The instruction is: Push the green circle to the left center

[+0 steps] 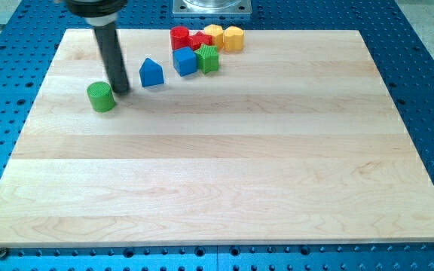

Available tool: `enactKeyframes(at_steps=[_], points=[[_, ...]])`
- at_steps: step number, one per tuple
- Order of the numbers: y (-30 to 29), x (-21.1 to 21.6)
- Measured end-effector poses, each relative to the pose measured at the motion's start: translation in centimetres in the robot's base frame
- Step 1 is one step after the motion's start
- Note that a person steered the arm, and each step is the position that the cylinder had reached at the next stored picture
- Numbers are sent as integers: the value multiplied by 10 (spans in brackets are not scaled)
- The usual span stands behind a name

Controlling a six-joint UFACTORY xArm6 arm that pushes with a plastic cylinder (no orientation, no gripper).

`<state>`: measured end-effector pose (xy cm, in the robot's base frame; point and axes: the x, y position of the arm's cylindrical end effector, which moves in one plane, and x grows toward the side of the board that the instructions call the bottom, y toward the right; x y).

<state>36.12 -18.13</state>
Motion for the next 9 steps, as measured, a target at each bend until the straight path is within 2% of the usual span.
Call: enactKeyframes(at_steps=[1,2,3,6,9], points=[[-4,34],[48,42],[28,66],[-27,69],[-29,68]])
